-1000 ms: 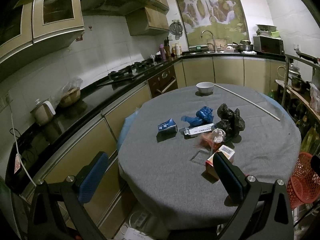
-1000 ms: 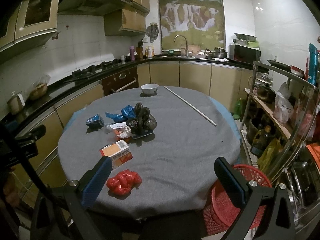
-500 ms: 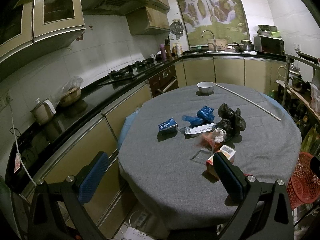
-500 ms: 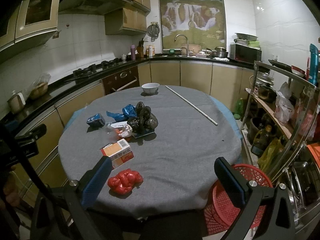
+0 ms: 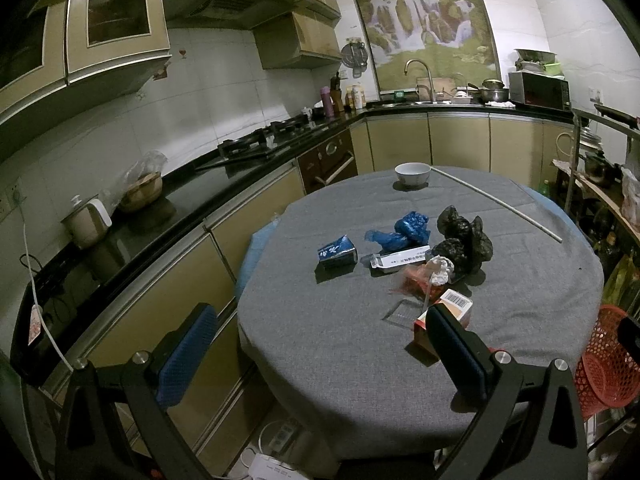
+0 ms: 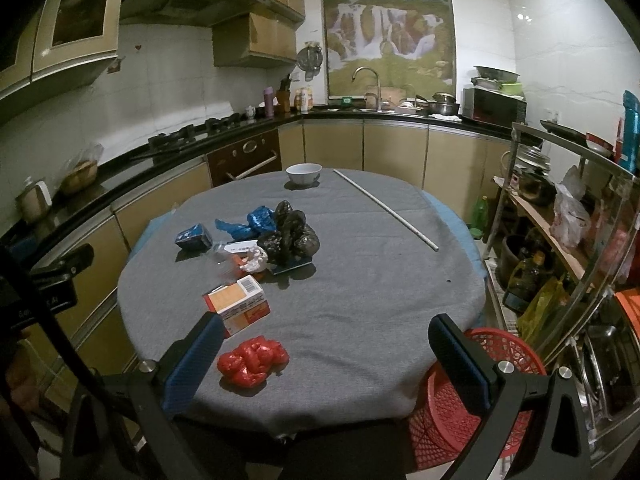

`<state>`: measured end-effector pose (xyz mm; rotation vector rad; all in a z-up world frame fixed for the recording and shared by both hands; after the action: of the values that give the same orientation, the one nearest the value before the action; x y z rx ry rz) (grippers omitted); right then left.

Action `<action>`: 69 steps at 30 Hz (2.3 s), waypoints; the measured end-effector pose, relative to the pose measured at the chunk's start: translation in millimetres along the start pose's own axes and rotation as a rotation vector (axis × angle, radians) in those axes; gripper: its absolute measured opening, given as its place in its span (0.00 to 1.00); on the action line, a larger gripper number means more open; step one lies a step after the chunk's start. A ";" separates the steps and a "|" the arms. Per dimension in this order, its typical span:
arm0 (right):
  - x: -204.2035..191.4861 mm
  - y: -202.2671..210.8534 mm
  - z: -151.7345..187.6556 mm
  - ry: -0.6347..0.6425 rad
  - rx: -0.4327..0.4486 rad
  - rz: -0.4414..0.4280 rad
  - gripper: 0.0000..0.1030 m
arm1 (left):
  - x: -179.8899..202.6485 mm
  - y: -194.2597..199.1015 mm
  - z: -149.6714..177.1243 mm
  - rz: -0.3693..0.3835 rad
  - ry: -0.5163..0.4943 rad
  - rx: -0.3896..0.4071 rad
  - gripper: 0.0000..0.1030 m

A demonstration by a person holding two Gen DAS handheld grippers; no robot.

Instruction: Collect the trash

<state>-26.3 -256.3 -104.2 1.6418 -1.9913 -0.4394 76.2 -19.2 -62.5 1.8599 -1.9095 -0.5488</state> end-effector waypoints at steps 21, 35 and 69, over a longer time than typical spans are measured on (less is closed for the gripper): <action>-5.2 -3.8 -1.2 0.012 -0.020 -0.021 1.00 | -4.4 -5.3 1.3 -0.008 0.007 -0.024 1.00; -9.3 -9.1 3.3 0.006 -0.042 -0.037 1.00 | -5.3 -8.8 3.9 -0.013 0.015 -0.033 1.00; -19.0 -20.9 15.6 -0.004 -0.087 -0.060 1.00 | -12.8 -14.9 8.7 -0.018 0.023 -0.029 1.00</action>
<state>-16.0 -243.4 -132.0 1.6507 -1.9022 -0.5440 84.1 -7.0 -78.3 1.8582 -1.8621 -0.5555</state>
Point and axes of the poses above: each gripper's, at about its wrist camera, not at the fingertips, and y roughly against the way its jaws point, x to its right, z to its underside, the point moved 10 cm from there along -y, roughly the way its jaws point, and after that the axes turned 15 degrees about y, right-handed, at the moved point
